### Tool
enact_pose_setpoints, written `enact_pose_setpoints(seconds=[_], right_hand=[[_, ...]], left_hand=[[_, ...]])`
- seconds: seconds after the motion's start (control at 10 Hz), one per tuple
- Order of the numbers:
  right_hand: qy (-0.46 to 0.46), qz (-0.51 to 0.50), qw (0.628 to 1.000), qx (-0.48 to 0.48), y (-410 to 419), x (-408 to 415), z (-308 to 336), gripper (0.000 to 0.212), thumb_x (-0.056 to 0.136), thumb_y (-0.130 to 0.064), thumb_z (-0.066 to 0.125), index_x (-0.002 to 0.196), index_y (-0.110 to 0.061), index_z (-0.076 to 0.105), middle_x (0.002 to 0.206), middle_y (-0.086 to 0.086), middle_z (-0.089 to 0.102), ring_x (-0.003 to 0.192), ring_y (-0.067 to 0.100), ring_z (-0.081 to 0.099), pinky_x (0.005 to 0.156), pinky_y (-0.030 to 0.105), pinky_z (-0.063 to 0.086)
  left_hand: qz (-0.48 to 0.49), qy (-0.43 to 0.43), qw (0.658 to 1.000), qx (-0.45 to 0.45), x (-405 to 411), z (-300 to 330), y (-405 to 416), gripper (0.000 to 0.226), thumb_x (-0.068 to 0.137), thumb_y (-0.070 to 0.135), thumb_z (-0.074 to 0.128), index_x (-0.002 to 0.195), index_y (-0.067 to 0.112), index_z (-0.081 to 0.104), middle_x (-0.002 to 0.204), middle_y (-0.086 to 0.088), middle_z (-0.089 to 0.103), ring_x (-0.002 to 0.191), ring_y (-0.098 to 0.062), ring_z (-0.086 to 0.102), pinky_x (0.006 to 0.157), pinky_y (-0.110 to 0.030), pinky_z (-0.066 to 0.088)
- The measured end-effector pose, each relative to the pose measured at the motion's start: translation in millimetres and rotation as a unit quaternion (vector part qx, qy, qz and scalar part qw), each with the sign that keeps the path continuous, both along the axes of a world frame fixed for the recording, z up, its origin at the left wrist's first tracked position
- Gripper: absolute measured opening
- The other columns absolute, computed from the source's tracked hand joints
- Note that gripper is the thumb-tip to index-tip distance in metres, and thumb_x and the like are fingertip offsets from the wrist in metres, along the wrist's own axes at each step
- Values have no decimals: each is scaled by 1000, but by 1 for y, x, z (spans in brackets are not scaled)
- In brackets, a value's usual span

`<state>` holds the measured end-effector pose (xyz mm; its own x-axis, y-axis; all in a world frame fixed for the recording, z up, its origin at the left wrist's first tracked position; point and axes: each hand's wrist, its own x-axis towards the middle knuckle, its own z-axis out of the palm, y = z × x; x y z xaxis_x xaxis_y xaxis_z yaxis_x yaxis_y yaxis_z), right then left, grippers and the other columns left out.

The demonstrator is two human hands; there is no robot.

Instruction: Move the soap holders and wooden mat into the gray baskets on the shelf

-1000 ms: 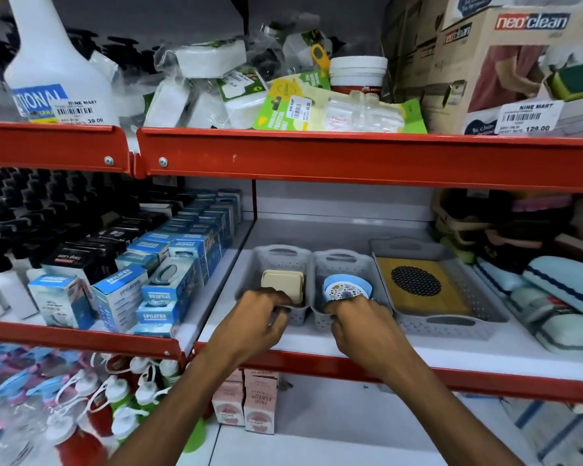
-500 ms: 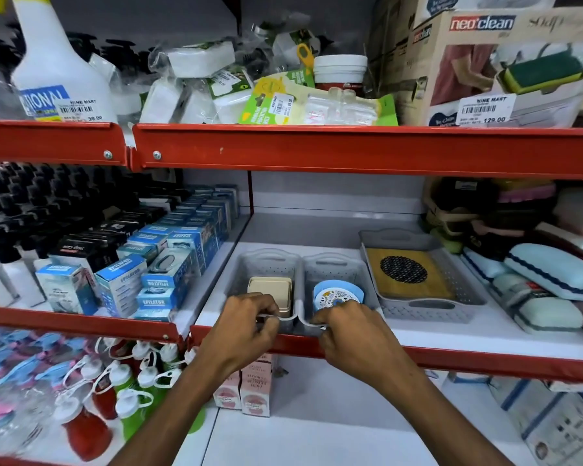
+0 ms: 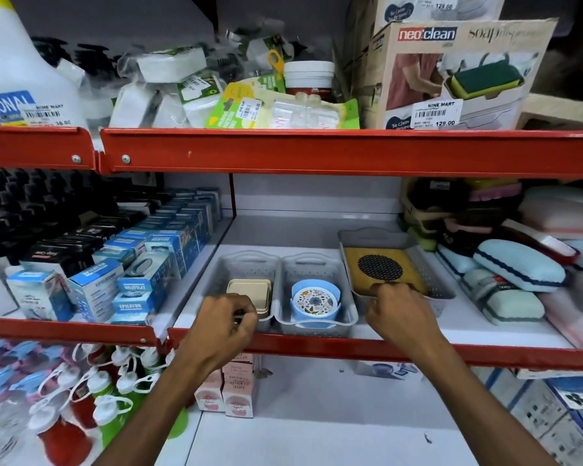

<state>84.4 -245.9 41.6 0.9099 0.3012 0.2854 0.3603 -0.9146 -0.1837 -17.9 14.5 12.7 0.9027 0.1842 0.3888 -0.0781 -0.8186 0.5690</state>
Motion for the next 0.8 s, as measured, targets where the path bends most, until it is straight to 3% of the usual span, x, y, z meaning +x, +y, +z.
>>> enact_pose_setpoints(seconds=[0.1,0.3,0.4,0.5,0.6,0.7,0.8], right_hand=[[5,13,1000,3,-3,-2,-2,18,88,-21,55,94,-10,68,95,13,72,81,30,65,65,27,38],[3,26,999,-37,-10,-20,5,19,86,-19,52,93,-15,70,93,9,72,70,25,55,63,28,39],[4,35,998,-60,-13,-31,6,17,83,-14,51,88,-16,67,91,9,71,71,27,56,61,29,38],[14,43,997,-66,-15,-36,6,14,82,-12,52,85,-17,64,86,8,68,67,24,49,60,28,38],[18,48,997,-58,-17,-39,11,9,83,-15,52,80,-18,61,80,2,64,68,22,56,60,28,43],[-82,61,995,2,-19,-42,25,18,81,-17,52,83,-23,69,85,-4,72,74,21,64,61,30,51],[-316,136,930,130,-17,-57,57,13,76,-12,57,77,-17,69,77,-1,71,70,24,61,58,33,49]], left_hand=[[4,4,1000,5,2,1,-3,28,79,25,46,67,16,70,69,7,71,65,-7,66,60,-16,47],[6,10,1000,13,4,0,-5,29,81,24,46,66,15,68,69,3,71,65,-15,66,59,-27,52],[9,15,1000,18,5,-2,-5,26,85,15,50,67,15,68,70,0,71,65,-17,66,58,-18,44],[10,16,1000,25,5,0,-8,26,86,15,50,66,16,67,70,1,70,65,-15,66,60,-17,45],[9,-21,999,40,1,10,-15,27,81,24,47,74,16,72,78,2,73,71,-10,66,67,-26,56],[19,-149,980,131,-6,35,-25,30,79,29,48,80,13,73,82,1,74,75,-12,63,71,-31,55],[13,-333,917,217,-11,75,-40,22,82,20,55,86,9,74,88,-5,75,81,-19,66,74,-36,54]])
